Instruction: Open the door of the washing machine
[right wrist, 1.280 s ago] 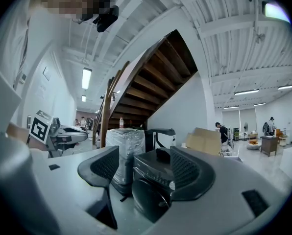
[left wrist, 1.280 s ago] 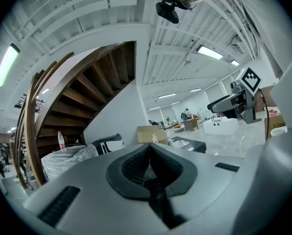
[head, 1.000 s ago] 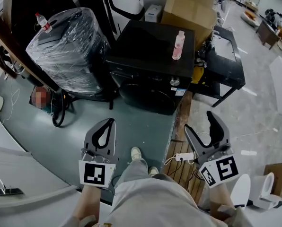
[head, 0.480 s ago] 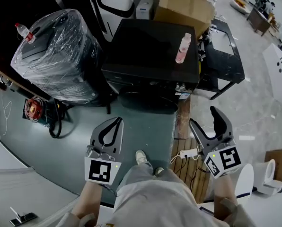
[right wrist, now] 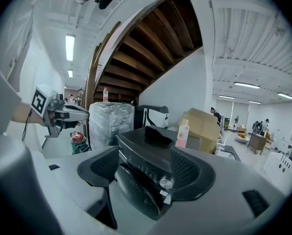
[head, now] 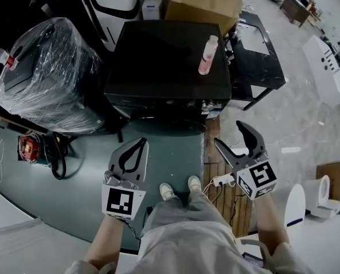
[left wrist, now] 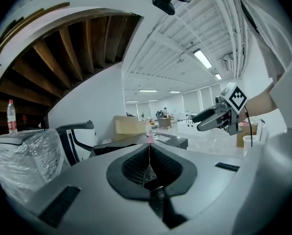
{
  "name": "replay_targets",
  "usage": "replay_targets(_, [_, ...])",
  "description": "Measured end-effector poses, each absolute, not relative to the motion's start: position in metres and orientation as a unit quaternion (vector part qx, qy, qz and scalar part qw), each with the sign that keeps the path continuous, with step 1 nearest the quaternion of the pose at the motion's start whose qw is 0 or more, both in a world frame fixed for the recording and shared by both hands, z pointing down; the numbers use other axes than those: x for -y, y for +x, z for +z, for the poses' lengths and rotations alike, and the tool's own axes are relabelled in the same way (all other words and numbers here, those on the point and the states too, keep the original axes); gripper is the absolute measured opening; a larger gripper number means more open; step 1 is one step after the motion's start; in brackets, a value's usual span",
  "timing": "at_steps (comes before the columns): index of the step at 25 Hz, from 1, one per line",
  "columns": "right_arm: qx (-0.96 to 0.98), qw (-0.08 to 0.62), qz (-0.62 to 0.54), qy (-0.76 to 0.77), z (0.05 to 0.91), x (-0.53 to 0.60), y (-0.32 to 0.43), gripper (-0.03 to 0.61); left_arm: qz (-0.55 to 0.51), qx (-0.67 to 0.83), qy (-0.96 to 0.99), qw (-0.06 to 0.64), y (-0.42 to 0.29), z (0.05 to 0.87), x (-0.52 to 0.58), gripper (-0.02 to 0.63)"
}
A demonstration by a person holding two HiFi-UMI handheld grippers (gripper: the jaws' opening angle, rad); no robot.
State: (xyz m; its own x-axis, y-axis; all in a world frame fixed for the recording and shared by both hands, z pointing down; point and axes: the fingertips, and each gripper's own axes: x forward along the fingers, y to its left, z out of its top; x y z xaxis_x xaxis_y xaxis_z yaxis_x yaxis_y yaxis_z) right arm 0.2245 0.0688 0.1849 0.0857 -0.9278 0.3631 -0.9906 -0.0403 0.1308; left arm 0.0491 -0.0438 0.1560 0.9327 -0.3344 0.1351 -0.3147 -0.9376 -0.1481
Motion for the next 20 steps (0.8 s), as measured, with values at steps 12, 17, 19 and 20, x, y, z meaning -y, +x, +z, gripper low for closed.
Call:
replay_targets(12, [0.691,0.172,0.177,0.679,0.298,-0.043,0.292,0.333,-0.16,-0.143,-0.975,0.05,0.139,0.258,0.054,0.021])
replay_targets(17, [0.706,0.165,0.221,0.652,0.349,-0.028,0.311,0.333,-0.197,-0.14,-0.97,0.033,0.171,0.304,0.055,0.021])
replay_targets(19, [0.712,0.163,0.237,0.641,0.369,-0.022,0.318,0.333,-0.206,-0.144,-0.968,0.019,0.181,0.321,0.056,0.021])
replay_targets(20, [0.714,0.16,0.245,0.636,0.377,-0.019,0.322,0.333,-0.211,-0.147,-0.966,0.012,0.186,0.329,0.057,0.021])
